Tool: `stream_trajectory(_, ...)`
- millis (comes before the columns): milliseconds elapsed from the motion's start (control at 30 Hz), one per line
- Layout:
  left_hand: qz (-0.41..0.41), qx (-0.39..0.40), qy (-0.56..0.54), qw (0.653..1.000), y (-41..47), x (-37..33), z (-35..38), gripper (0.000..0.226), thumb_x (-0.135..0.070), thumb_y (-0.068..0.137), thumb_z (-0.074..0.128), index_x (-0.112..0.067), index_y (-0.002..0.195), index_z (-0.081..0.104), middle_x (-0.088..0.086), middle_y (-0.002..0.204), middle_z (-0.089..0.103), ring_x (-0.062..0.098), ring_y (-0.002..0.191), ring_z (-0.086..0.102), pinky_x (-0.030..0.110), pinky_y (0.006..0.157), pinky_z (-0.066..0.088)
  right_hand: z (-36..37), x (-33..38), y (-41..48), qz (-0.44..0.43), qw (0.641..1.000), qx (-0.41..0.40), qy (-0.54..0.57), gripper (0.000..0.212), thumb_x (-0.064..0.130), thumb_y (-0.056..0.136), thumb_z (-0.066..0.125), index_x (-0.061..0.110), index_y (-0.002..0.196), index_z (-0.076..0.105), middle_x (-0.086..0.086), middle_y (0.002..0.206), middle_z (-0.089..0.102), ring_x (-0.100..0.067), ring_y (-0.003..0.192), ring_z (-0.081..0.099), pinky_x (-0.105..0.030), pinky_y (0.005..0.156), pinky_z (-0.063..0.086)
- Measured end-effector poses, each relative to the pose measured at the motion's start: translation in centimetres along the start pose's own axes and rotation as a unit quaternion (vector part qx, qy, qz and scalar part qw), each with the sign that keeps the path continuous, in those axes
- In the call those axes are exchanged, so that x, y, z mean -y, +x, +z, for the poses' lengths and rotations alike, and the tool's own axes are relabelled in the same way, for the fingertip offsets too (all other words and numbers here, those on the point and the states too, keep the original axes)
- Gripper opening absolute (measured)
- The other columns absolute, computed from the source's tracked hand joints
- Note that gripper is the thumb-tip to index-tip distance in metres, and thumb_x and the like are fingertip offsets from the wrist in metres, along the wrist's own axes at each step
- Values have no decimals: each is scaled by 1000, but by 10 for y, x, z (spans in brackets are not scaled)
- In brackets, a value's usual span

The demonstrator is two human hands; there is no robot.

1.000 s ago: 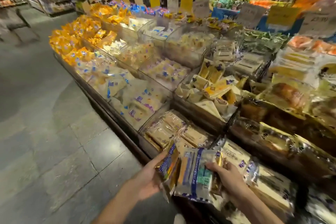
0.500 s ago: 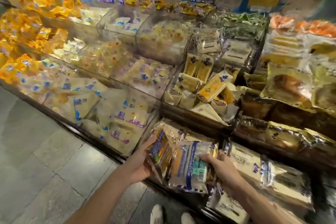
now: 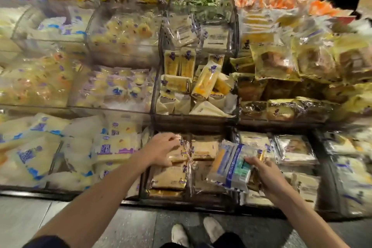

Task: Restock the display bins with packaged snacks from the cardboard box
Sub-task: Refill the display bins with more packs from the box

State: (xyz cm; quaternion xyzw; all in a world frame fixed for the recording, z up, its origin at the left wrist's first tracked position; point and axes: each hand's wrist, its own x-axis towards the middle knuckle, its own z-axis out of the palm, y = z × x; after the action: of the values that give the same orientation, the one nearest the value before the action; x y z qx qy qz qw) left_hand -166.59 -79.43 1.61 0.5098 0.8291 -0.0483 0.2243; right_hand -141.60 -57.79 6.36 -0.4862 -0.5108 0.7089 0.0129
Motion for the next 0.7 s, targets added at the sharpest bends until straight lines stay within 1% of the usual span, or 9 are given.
stream_trajectory(33,22,-2,33,999,5,6,2,68,-46,81,73,-31,141,45,0,160,26,21,146,24,42,120,17,0,-2,-3,-1,1000,-6,3,41,25,79,75,1,107,58,-26,102,73,-43,94,69,-54,81,57)
stream_trajectory(133,57,-24,85,995,17,17,4,68,-39,83,74,-33,143,43,-2,158,29,19,146,23,45,123,10,1,-6,-9,1,1000,-20,2,37,21,86,72,0,112,57,-24,96,74,-33,74,70,-36,54,54)
stream_trajectory(233,61,-21,84,994,22,23,3,68,-35,85,72,-35,144,39,-3,156,31,19,145,26,41,122,14,4,-11,-11,-3,999,-39,15,34,18,90,70,0,113,54,-21,93,72,-23,58,68,-26,40,47)
stream_trajectory(367,51,2,33,998,25,29,6,72,-36,84,75,-36,146,38,-4,159,27,19,143,30,36,115,32,12,-13,-10,-9,999,-34,25,39,22,90,71,3,119,54,-19,99,75,-27,73,73,-28,48,52)
stream_trajectory(433,46,28,30,998,24,26,3,73,-38,85,73,-34,148,36,-4,160,26,19,144,29,37,117,30,15,-14,-11,-10,999,-25,21,43,24,89,72,3,123,55,-18,102,75,-31,84,74,-31,55,54)
stream_trajectory(500,45,39,28,998,22,16,-8,68,-45,88,68,-30,148,40,-1,159,30,20,144,29,38,117,27,20,-15,-13,-14,999,-20,24,41,23,90,71,3,122,55,-17,102,76,-29,83,74,-29,55,54)
stream_trajectory(533,39,32,-15,999,19,8,-16,64,-49,89,65,-29,146,44,0,156,35,20,142,31,38,116,28,22,-15,-14,-17,999,-17,29,40,22,90,71,3,122,55,-17,101,76,-28,81,74,-28,54,54)
stream_trajectory(600,5,-16,-191,981,10,-14,-27,55,-53,92,60,-27,140,51,0,147,47,18,132,44,37,107,38,27,-13,-17,-26,999,-7,41,40,21,90,71,4,122,54,-17,101,76,-30,83,75,-33,60,57)
stream_trajectory(700,-13,0,-418,908,-9,-49,-39,61,-64,90,53,-24,136,54,-3,129,59,9,108,58,30,90,50,36,-7,-21,-41,997,12,63,36,19,88,71,6,118,55,-15,99,77,-33,90,74,-42,74,57)
